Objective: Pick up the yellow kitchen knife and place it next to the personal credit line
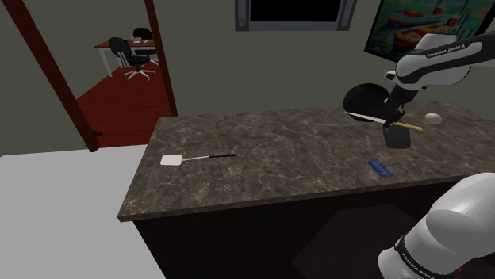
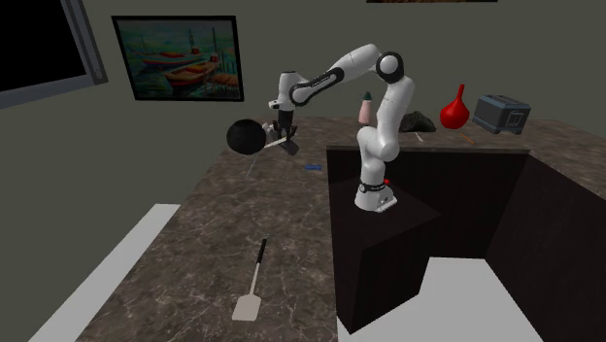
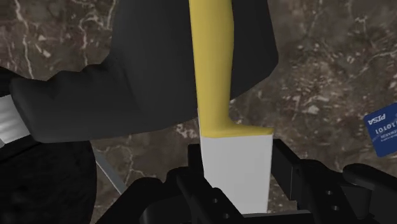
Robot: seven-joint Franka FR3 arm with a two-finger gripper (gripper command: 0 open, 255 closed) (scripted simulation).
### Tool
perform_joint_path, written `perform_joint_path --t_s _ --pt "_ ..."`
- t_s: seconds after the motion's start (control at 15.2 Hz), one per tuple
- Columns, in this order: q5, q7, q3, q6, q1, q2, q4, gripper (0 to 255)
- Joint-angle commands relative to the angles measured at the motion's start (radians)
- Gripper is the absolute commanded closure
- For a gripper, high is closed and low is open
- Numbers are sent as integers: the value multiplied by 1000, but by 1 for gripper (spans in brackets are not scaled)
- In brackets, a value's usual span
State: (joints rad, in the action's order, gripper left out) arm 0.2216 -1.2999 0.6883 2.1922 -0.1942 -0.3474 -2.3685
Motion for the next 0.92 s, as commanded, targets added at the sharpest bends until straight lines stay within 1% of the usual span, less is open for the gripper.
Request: perform_joint_path --t_s 0.0,0.46,0.86 --pt "-14 -19 19 28 8 30 1 255" --pt "-39 -44 51 134 21 87 -54 255" --pt "-80 -78 81 226 39 150 -92 255"
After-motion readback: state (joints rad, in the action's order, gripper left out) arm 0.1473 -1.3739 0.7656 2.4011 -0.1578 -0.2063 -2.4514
